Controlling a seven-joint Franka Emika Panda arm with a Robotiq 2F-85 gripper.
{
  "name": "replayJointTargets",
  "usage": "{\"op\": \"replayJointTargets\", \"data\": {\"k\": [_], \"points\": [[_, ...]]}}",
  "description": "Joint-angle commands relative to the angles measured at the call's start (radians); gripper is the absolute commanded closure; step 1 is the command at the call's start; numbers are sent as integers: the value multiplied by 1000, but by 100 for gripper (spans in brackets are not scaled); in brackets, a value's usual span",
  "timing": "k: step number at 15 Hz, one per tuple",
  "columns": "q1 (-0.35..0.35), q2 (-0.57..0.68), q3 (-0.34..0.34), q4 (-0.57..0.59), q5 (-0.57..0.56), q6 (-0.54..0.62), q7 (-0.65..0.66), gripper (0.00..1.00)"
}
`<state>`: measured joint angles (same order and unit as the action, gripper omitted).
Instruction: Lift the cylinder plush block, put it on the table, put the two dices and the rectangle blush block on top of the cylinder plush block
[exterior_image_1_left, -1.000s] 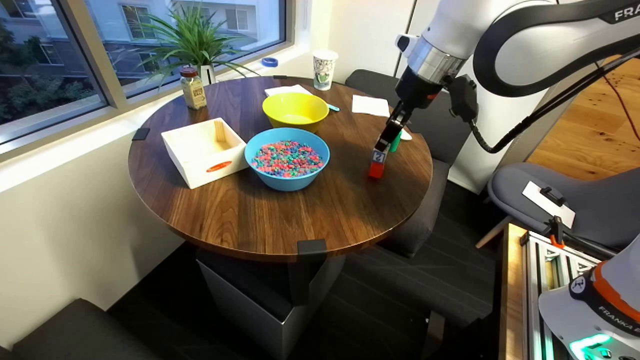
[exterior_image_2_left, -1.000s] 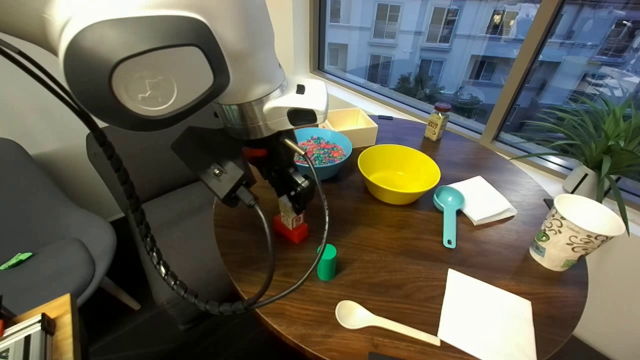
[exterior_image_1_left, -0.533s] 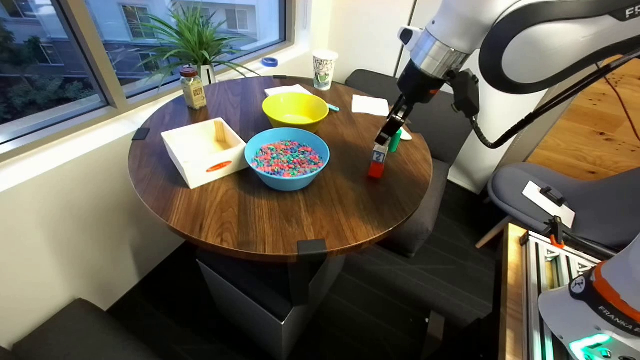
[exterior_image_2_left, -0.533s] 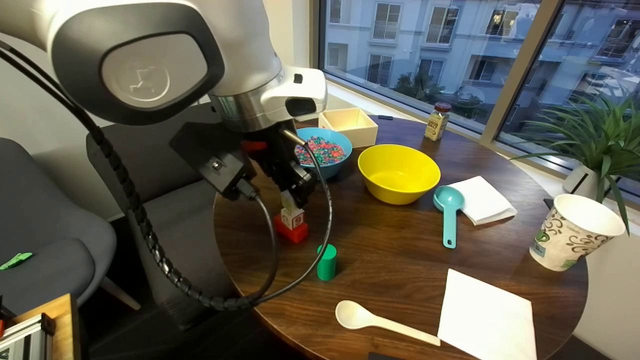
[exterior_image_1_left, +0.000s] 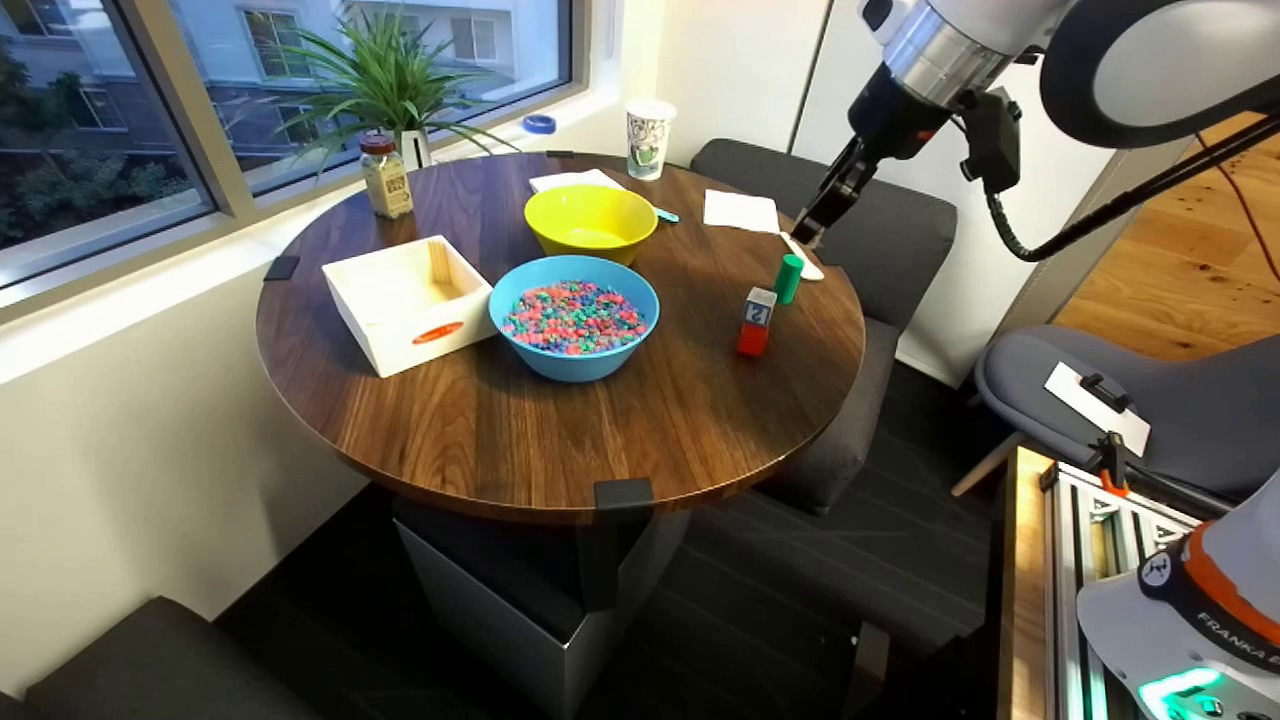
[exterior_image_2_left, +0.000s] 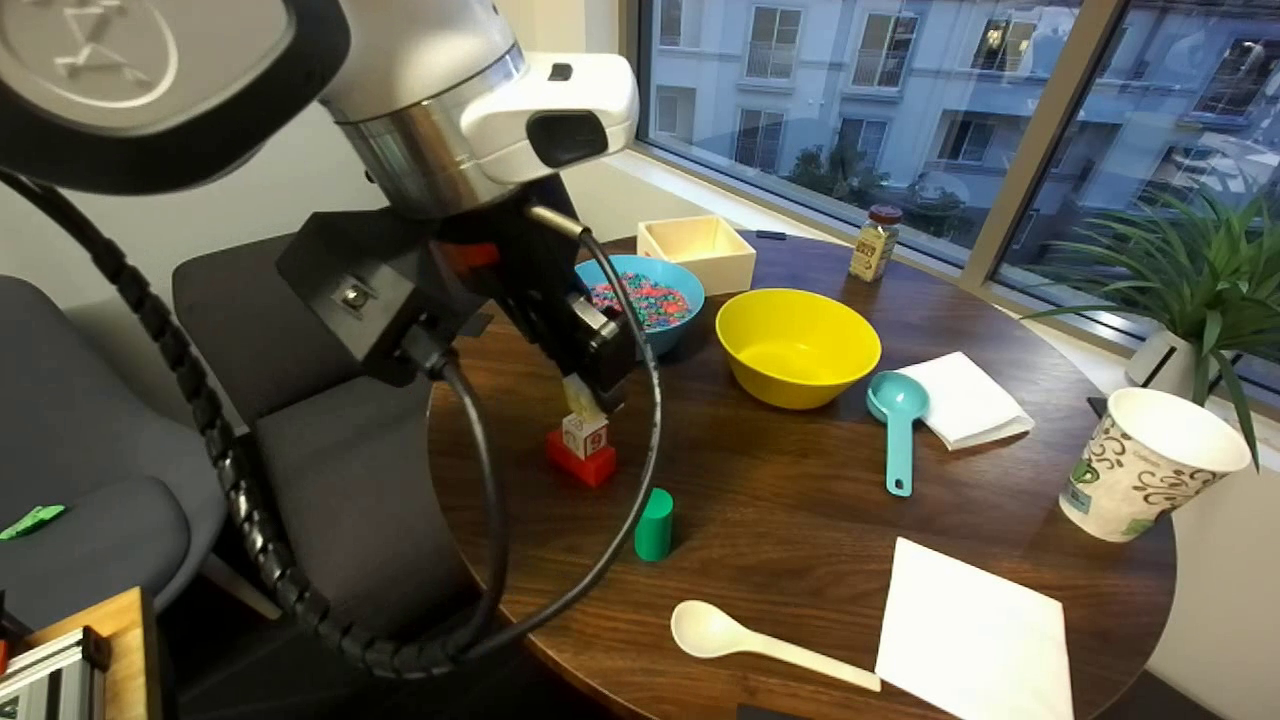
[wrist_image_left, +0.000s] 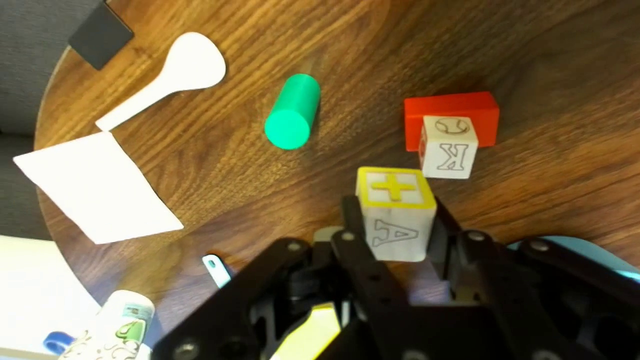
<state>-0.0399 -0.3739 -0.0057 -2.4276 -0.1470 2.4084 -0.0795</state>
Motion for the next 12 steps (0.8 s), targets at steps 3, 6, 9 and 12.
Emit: {"op": "replayJointTargets", "data": {"k": [3, 6, 9, 12], "points": [[-70, -41, 2, -69, -51, -2, 101, 91], [-96, -26, -10, -75, -44, 2, 139, 91], [-117, -8, -16, -75, -39, 23, 182, 91], [-123, 5, -20, -71, -29, 48, 213, 91]]}}
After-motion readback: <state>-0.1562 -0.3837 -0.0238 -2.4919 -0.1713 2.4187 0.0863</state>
